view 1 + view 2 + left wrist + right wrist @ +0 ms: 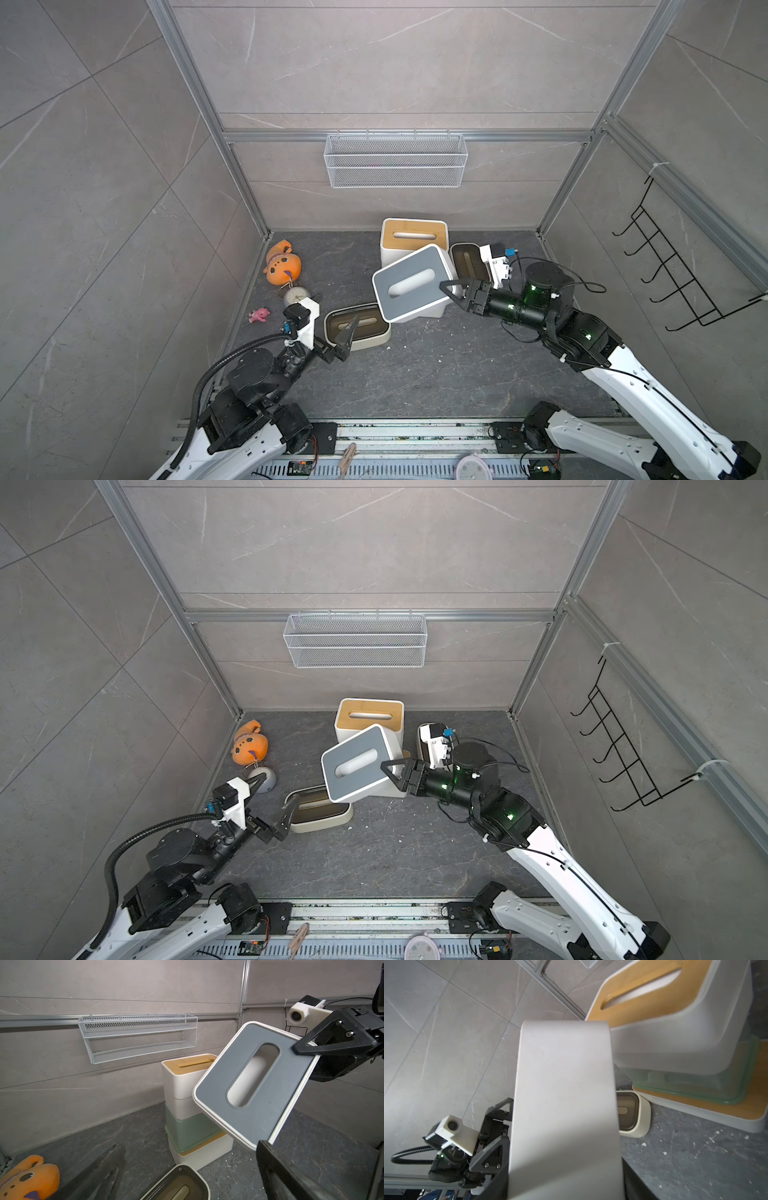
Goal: Stack the tissue boxes
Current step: Place the tissue box at the tissue box.
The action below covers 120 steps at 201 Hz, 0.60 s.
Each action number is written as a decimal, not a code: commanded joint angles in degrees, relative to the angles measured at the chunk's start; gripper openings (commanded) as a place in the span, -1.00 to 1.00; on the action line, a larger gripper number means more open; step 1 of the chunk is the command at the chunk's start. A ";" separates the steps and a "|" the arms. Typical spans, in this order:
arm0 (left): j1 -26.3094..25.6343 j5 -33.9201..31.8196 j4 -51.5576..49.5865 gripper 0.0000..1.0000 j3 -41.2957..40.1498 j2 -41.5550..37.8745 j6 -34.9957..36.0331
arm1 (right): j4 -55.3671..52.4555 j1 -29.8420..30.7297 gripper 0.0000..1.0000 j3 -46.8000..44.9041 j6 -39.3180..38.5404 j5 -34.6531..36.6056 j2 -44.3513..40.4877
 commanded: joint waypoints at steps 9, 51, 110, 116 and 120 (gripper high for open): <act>0.08 -5.29 0.36 0.99 -1.33 -1.55 -0.45 | 11.66 0.43 0.07 6.64 4.96 1.28 3.91; 0.08 -4.51 -0.13 1.00 -1.14 1.13 -0.59 | 11.86 0.41 0.08 16.20 7.49 5.12 10.54; 0.10 -1.24 -0.87 1.00 -0.62 4.45 -0.99 | 6.05 -0.74 0.09 25.31 10.98 11.53 16.04; 0.09 -0.87 -1.06 1.00 -0.53 4.71 -0.99 | 6.03 -1.20 0.09 25.80 11.59 11.19 16.47; 0.08 -0.60 -1.14 1.00 -0.47 4.89 -1.00 | 6.04 -1.52 0.09 26.02 12.03 10.79 16.73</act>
